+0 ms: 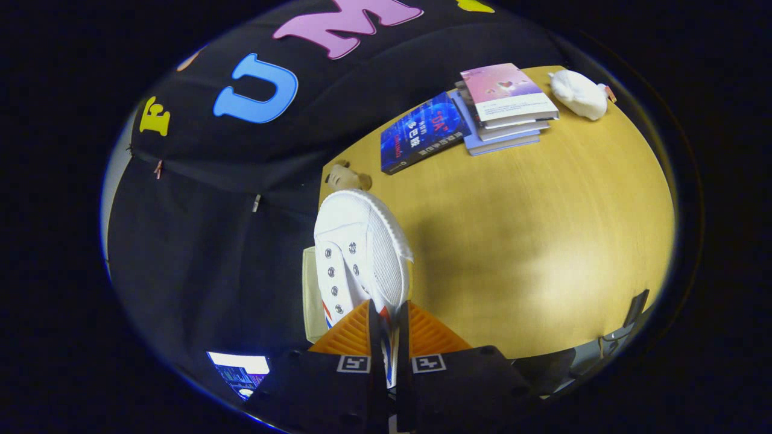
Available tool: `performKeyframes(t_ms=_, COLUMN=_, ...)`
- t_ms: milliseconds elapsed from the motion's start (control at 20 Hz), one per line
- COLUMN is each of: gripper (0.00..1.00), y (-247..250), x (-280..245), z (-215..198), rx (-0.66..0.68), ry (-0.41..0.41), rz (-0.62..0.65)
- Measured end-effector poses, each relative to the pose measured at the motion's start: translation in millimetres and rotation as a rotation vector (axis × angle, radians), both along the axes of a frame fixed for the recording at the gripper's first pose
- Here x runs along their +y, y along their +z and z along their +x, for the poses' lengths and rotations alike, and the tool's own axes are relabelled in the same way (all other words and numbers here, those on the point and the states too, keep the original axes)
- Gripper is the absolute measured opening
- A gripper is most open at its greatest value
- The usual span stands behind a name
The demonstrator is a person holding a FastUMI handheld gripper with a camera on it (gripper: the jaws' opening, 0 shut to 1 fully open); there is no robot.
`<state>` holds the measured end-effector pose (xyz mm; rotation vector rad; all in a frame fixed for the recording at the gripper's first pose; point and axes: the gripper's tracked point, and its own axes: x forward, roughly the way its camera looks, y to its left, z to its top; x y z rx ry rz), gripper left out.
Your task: Open the storage box then place both shoes into the box .Put the left shoe in first, then the right shoe, with the right side of both shoes facing outward in a uniform manner.
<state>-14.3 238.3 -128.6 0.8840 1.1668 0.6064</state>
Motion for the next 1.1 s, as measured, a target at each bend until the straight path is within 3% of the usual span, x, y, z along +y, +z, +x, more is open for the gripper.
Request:
performKeyframes(t_ms=200, gripper=0.10, y=28.3, x=56.3, z=-8.5, rx=0.026, ry=0.047, rz=0.029)
performKeyframes(t_ms=650, gripper=0.10, y=18.6, x=153.1, z=-34.8, rx=0.097, ry=0.114, rz=-0.030)
performKeyframes(t_ms=1100, gripper=0.11, y=-36.2, x=162.3, z=-30.8, rx=0.105, ry=0.141, rz=-0.182)
